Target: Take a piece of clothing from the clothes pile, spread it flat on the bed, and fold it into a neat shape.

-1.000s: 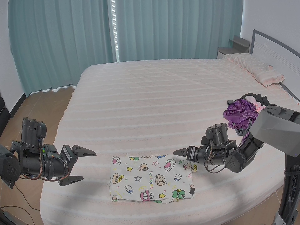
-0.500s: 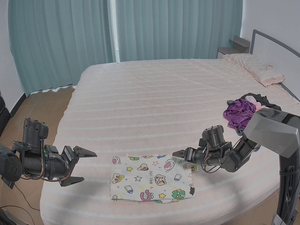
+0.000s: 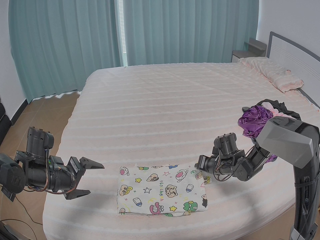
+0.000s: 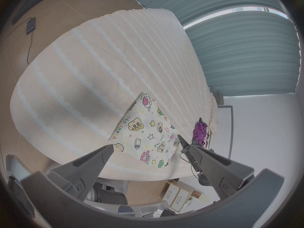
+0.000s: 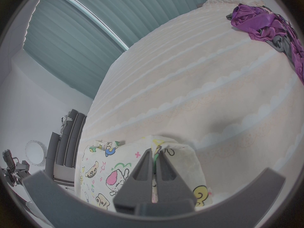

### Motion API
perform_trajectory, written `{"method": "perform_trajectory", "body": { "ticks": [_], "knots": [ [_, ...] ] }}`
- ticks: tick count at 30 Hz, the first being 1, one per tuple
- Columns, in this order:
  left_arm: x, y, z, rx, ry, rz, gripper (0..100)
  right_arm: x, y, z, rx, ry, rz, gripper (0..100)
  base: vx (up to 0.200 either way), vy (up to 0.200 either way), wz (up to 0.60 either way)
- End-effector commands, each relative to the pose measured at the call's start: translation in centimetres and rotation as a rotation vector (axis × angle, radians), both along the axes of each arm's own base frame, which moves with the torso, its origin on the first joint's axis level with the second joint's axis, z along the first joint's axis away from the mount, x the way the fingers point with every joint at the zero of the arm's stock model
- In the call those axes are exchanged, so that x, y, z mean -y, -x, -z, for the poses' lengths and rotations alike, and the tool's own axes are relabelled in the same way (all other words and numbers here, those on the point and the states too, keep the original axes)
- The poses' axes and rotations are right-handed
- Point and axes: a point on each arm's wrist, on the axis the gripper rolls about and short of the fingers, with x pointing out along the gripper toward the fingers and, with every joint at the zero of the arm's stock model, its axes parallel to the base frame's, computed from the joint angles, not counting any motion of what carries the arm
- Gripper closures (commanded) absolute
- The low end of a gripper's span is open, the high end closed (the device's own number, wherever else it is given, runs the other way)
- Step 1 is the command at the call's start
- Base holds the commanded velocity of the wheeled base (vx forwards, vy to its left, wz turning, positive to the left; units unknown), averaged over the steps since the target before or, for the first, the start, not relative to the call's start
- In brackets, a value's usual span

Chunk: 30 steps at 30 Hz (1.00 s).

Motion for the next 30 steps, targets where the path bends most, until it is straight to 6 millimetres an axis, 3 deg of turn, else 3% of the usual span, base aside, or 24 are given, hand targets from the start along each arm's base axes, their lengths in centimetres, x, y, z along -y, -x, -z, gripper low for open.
{"method": "perform_trajectory", "body": {
  "ticks": [1, 12, 13, 19, 24, 29, 30],
  "knots": [
    [0.0, 0.0, 0.0, -0.002, 0.001, 0.000, 0, 0.5, -0.3, -0.2, 0.015, 0.004, 0.028, 100, 0.000, 0.000, 0.00],
    [0.0, -0.2, 0.4, -0.016, -0.002, 0.000, 0, 0.8, -0.6, 0.0, 0.007, -0.016, 0.072, 100, 0.000, 0.000, 0.00],
    [0.1, -0.2, 0.4, -0.019, -0.003, 0.000, 0, 0.8, -0.6, 0.0, 0.005, -0.022, 0.077, 0, 0.000, 0.000, 0.00],
    [0.1, -1.0, 0.8, -0.008, -0.010, -0.004, 0, 1.6, -0.3, -0.9, 0.004, -0.035, 0.104, 0, 0.000, 0.000, 0.00],
    [0.4, -2.9, 2.4, 0.029, -0.067, 0.026, 0, 2.8, 1.4, -2.0, -0.011, -0.019, 0.101, 0, 0.000, 0.000, 0.00],
    [1.1, -6.7, 6.2, 0.076, -0.206, 0.085, 0, 3.1, 3.6, -0.6, -0.064, 0.057, 0.029, 0, 0.000, 0.000, 0.00],
    [1.3, -8.0, 7.7, 0.075, -0.256, 0.103, 0, 2.9, 4.2, -0.2, -0.075, 0.078, -0.001, 0, 0.000, 0.000, 0.00]
  ]
}}
